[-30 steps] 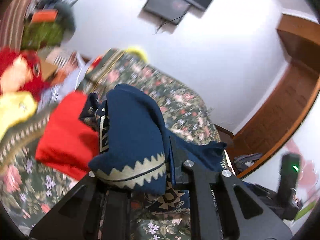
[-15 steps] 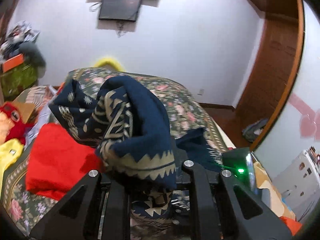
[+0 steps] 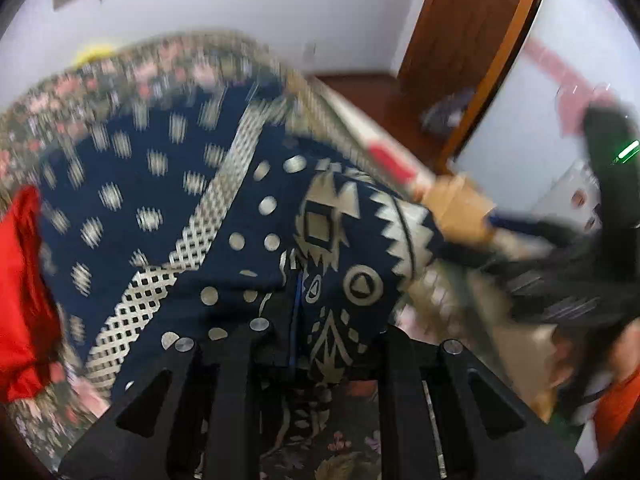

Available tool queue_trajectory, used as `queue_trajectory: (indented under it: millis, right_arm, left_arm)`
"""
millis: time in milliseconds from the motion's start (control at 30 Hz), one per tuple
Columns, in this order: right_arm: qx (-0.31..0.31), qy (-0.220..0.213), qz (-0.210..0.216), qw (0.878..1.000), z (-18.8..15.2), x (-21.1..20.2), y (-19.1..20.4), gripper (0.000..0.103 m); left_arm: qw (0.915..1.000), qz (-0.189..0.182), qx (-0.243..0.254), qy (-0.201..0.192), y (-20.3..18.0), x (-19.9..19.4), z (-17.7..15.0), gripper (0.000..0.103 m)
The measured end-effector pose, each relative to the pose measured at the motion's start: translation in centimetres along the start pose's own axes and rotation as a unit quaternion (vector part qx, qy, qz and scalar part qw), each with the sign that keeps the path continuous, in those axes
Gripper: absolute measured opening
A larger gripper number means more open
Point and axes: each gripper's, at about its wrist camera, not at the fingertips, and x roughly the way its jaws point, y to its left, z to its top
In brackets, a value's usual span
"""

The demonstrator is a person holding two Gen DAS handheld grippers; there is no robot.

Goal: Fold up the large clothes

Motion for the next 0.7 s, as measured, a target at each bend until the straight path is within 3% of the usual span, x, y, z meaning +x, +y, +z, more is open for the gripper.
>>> queue_trajectory:
  millis: [67,300,467,600,700]
  right_arm:
    - [0.001,0.002,-0.005,1.000,-0.5,-0.9,-0.9,0.101]
    - [-0.021,-0.023,0.008,0.999,-0.4,-4.3,0.0,0.101]
    - [-0.033,-0.046,0.052,0.997,0.4,-5.6,2.4,0.101]
    - [-0.047,-0.040,0.090,0.994,1.3,-4.5,4.7,0.102]
    - [-0.054,-0.024,0.096,0.994,1.7,-2.8,6.0,0.101]
  left_arm:
    - [0.9999,0.001,0.007,-0.007,-0.2,-0.2,-0.7,0.016]
    - [0.9990,0.000,0.045,-0.003,-1.3,-3.7,-1.0,0.053]
    - [0.9960,0.059,0.055,-0.037,-1.1,-7.0,-2.6,0.061]
    - [0.9907,0.109,0.043,-0.070,1.3,-9.4,-3.2,0.078]
    - [0.9866,0.136,0.016,-0.088,3.9,-10.3,-3.2,0.091]
